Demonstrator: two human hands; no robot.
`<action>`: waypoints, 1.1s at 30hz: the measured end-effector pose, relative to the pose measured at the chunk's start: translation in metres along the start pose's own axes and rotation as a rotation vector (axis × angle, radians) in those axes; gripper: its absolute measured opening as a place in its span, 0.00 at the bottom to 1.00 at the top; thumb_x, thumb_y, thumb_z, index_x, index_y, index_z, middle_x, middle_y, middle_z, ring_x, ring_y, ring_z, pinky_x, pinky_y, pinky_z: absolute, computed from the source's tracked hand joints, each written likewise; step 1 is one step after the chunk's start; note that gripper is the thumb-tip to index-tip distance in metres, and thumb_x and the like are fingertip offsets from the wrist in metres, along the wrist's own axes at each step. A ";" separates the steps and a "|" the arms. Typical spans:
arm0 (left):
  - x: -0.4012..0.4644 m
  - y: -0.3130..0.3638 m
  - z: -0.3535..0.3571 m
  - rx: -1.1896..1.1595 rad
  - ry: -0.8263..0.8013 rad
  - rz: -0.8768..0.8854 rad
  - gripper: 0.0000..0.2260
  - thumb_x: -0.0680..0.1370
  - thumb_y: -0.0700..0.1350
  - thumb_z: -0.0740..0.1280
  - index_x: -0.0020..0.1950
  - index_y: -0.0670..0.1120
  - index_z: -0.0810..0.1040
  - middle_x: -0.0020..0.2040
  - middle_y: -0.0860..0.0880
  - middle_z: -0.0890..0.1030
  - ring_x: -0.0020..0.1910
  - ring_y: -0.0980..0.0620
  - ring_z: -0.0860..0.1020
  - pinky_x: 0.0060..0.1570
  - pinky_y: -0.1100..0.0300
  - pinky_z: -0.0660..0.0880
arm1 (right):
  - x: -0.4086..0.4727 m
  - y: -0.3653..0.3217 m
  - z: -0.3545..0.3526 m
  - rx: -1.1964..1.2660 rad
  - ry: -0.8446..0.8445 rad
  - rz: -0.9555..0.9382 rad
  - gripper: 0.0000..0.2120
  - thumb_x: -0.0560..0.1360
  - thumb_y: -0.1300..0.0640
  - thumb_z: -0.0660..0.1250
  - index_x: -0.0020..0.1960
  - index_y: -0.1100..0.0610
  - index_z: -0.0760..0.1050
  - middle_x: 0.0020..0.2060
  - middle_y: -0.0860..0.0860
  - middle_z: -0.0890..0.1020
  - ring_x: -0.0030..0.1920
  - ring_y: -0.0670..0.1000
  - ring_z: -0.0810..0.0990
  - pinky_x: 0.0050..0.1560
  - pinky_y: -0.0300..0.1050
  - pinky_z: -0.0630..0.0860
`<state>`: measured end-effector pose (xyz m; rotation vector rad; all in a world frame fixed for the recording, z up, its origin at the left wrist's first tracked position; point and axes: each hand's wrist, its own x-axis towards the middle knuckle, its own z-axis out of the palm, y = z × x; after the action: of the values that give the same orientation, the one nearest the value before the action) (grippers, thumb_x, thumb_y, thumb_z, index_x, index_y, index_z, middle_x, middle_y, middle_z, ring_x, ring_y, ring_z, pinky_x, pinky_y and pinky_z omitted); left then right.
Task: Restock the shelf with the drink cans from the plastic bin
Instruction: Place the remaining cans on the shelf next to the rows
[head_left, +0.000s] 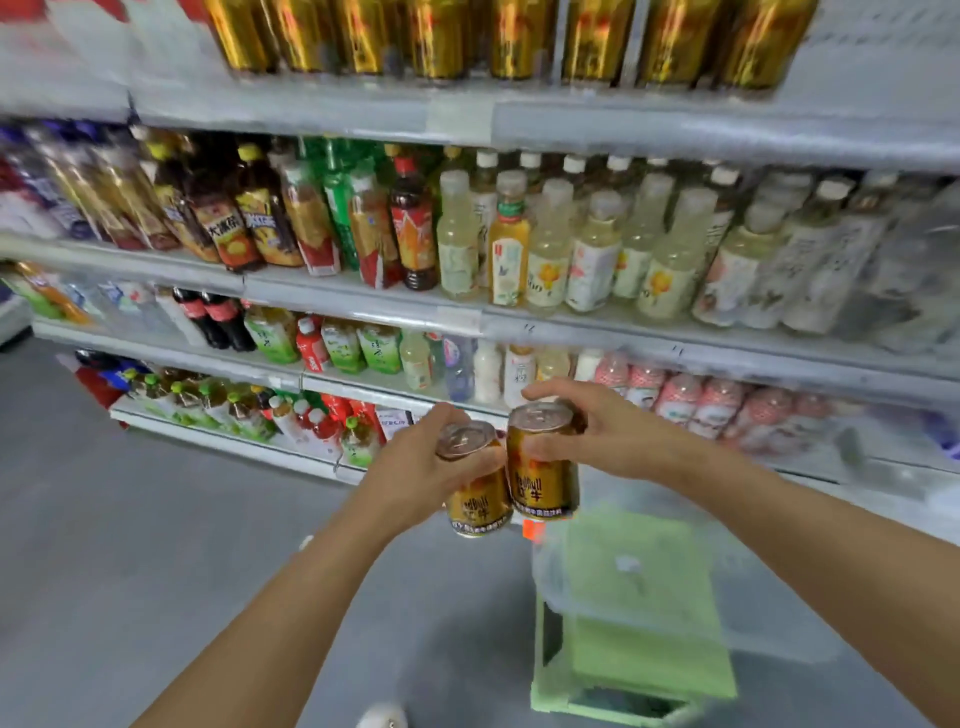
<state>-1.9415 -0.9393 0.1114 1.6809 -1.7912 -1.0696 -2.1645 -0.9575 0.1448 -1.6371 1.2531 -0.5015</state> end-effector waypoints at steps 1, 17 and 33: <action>-0.002 0.017 0.004 0.007 0.004 0.016 0.26 0.64 0.72 0.69 0.55 0.59 0.74 0.49 0.56 0.83 0.46 0.56 0.81 0.46 0.54 0.79 | -0.013 -0.002 -0.016 -0.020 0.014 0.004 0.27 0.67 0.46 0.77 0.62 0.46 0.71 0.54 0.46 0.79 0.53 0.45 0.80 0.57 0.46 0.77; 0.064 0.216 0.003 -0.010 -0.054 0.292 0.26 0.62 0.72 0.68 0.53 0.59 0.75 0.48 0.57 0.82 0.43 0.58 0.80 0.38 0.62 0.76 | -0.084 -0.053 -0.213 0.016 0.263 -0.089 0.18 0.70 0.52 0.75 0.58 0.47 0.77 0.52 0.45 0.83 0.53 0.45 0.81 0.55 0.45 0.75; 0.184 0.354 0.016 -0.037 0.056 0.419 0.18 0.69 0.66 0.69 0.51 0.55 0.77 0.45 0.55 0.81 0.42 0.57 0.79 0.37 0.63 0.72 | -0.013 -0.087 -0.427 -0.060 0.551 -0.187 0.19 0.74 0.58 0.71 0.64 0.51 0.73 0.55 0.46 0.80 0.55 0.43 0.77 0.47 0.33 0.71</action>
<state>-2.1998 -1.1313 0.3471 1.2228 -1.9565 -0.8541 -2.4596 -1.1366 0.4105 -1.7374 1.5225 -1.0949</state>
